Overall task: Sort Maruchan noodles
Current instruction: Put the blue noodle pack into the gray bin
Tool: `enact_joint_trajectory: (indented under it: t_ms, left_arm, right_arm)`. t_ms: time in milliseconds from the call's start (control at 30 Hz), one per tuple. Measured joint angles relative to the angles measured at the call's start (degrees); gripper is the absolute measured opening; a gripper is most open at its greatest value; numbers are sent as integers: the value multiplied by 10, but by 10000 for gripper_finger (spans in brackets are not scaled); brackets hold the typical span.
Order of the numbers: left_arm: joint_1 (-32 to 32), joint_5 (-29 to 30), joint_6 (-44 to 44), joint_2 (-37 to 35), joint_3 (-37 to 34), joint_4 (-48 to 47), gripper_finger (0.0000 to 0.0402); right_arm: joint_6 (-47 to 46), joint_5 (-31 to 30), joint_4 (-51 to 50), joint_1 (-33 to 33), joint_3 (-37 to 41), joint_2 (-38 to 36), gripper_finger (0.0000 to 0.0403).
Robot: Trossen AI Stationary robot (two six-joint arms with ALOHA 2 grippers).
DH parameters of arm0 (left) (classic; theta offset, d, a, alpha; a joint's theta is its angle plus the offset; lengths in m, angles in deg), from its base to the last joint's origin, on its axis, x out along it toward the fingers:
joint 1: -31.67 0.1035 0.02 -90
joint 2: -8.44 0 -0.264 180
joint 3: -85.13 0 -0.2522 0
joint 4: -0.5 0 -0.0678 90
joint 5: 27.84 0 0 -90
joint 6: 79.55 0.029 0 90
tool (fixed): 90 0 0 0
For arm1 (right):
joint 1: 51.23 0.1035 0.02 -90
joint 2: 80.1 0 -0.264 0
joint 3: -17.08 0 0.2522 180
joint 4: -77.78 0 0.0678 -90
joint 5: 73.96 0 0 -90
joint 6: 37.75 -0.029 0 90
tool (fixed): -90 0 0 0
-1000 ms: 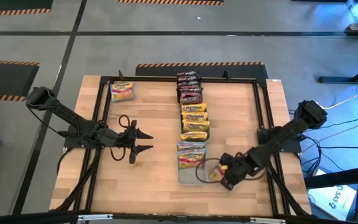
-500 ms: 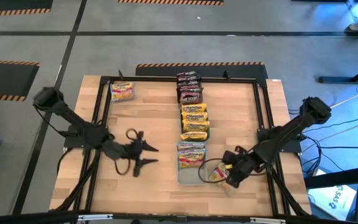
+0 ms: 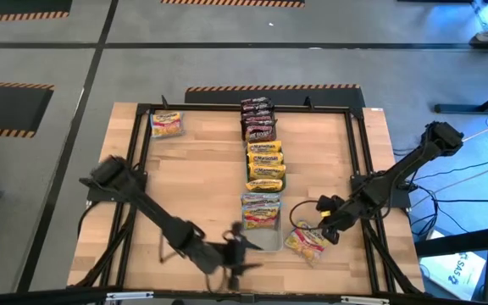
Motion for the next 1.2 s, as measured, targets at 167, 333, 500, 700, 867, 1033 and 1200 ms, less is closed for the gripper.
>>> enact_joint_trajectory:
  t_ms: [167,333,500,700,867,1033,1200]
  left_arm:
    - [12,-16,14,118,157,-45,186]
    - [31,-11,5,218,323,-180,186]
    - [53,-26,-3,295,436,-228,186]
    - [73,-51,-4,338,467,-223,186]
    - [85,-61,-6,350,467,-226,186]
    - [87,-66,-6,349,467,-225,186]
    - [87,-66,-5,349,467,-226,186]
  right_arm:
    - [0,25,-5,-1,10,1,14]
    - [16,30,-15,0,10,1,102]
    - [94,-12,-5,0,10,1,211]
    - [137,-11,77,-1,17,1,251]
    - [94,-18,154,-1,75,1,247]
    - [54,-18,295,-1,140,1,244]
    - [25,-24,327,-1,166,1,244]
